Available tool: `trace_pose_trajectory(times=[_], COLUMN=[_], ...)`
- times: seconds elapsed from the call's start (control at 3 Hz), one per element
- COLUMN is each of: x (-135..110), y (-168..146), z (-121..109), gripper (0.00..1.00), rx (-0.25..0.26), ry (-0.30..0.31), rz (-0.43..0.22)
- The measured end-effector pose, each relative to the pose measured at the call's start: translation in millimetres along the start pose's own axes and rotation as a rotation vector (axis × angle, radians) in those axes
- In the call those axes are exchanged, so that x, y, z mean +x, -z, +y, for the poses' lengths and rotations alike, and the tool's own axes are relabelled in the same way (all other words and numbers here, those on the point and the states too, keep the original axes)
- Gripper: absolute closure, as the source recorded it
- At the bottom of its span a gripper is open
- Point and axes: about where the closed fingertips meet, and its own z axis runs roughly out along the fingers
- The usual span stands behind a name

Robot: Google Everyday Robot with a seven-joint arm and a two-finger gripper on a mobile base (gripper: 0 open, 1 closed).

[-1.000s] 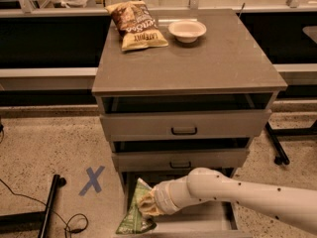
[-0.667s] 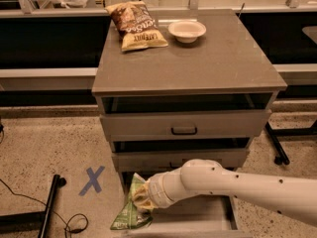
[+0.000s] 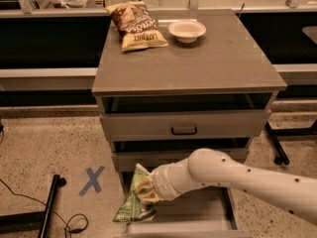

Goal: Pick green jalapeno chip bag from bottom drawer and place on counter

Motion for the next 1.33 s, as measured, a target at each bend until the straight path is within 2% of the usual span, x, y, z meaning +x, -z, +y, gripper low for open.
trace_pose_trajectory(times=[0.33, 0.67, 1.0, 1.33], x=[-19, -31, -42, -44], y=[64, 118, 162, 222], z=[-29, -62, -104, -144], gripper=[1.0, 1.0, 1.0, 1.0], rx=[0.048, 0.053, 0.036, 0.062], ry=[0.053, 0.086, 0.126, 0.12], rz=[-0.017, -0.026, -0.021, -0.004])
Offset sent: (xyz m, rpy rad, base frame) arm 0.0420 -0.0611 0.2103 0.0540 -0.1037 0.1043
